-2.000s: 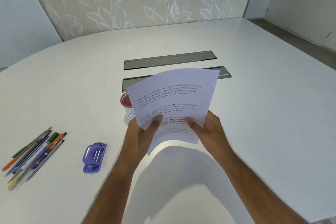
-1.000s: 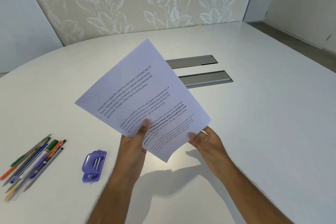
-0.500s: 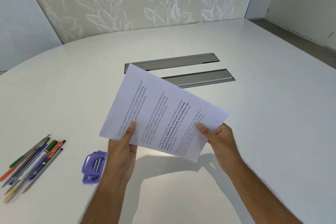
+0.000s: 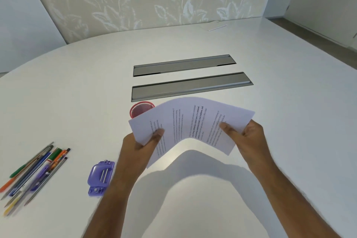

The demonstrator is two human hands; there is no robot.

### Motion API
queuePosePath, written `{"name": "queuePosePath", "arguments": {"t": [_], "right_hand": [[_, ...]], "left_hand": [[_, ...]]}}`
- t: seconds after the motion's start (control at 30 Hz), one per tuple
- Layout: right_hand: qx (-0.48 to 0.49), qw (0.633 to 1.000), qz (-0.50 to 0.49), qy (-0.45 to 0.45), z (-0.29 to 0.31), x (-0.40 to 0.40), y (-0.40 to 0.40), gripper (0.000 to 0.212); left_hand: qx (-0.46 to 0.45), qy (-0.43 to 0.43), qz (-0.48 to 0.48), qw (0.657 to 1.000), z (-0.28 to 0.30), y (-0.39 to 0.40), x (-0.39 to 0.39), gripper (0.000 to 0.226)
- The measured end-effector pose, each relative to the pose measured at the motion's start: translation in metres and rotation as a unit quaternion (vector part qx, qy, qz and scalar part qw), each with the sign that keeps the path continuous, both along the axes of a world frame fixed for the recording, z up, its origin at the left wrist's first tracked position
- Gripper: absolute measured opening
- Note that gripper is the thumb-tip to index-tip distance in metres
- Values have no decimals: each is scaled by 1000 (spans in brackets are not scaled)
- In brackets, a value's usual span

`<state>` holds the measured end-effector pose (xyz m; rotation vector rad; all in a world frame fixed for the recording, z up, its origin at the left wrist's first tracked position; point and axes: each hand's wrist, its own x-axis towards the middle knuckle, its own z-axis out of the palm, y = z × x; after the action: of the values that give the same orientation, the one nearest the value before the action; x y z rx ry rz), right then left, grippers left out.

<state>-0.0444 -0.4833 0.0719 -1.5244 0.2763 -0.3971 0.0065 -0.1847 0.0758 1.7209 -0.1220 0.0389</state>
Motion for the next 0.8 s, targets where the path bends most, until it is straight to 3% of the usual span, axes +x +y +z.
{"name": "queuePosePath", "arguments": {"t": [0.13,0.27,0.4,0.8], "right_hand": [[-19,999,-6,-26,10,1,-2,22],[-17,1000,-8,2,-18,0,5,23],[-11,999,-16,47,-34,2,8,14],[8,999,-21,28,-47,-2,14,18]], "left_hand": [[-31,-24,3,999,4,-8,-4,26],[-11,36,-3,999,-17,-15,-10,12],[2,59,-11,998,-24,-17,-15,16],[-24,92,34,995,-32,-13,-21,38]]}}
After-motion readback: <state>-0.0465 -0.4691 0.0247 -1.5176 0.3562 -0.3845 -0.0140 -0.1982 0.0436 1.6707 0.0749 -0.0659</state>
